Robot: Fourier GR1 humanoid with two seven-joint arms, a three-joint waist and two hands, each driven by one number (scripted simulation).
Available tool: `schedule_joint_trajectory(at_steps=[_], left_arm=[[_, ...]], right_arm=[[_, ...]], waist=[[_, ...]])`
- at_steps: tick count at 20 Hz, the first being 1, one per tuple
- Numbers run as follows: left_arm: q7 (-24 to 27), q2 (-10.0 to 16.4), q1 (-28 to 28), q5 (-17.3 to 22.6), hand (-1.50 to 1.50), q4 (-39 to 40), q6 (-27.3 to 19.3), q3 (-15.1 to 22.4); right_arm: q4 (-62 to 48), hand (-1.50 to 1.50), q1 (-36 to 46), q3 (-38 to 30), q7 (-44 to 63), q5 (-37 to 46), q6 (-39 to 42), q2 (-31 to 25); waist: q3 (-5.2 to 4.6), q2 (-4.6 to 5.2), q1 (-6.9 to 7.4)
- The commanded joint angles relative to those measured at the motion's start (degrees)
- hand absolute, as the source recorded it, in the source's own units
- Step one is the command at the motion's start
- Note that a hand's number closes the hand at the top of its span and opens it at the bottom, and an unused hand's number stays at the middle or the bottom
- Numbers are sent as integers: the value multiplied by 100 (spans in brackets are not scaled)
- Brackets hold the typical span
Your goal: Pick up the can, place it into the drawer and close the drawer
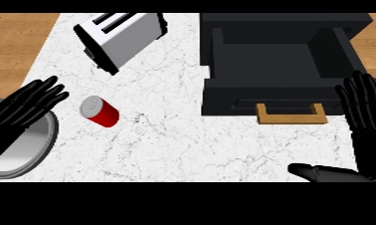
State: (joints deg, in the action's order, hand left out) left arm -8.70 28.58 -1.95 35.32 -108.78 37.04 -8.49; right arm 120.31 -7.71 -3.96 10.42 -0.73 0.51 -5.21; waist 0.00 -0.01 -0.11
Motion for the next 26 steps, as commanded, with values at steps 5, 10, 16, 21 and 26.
schedule_joint_trajectory(at_steps=[5, 10, 16, 21, 26], left_arm=[[-436, -203, 719, 91, -150, 758, -65, -112], [-414, -134, 719, -25, -150, 1252, 370, -439], [-122, -452, 1001, -572, -150, 1711, 528, -484], [460, -756, 780, -1332, -150, 1839, 850, -445], [474, -1099, 909, -1776, -150, 1986, 468, -278]], right_arm=[[-284, -150, -394, -197, -545, -156, 402, -17], [-464, -150, -260, -241, -754, 13, 276, 132], [-57, -150, -584, -752, -519, -490, 658, -91], [-51, -150, -712, -628, -678, -233, 682, 117], [42, -150, -765, -779, -584, -397, 882, 71]], waist=[[1, 3, -25], [0, 4, -10], [-1, 2, -25], [-1, 0, -10], [0, -2, -13]])
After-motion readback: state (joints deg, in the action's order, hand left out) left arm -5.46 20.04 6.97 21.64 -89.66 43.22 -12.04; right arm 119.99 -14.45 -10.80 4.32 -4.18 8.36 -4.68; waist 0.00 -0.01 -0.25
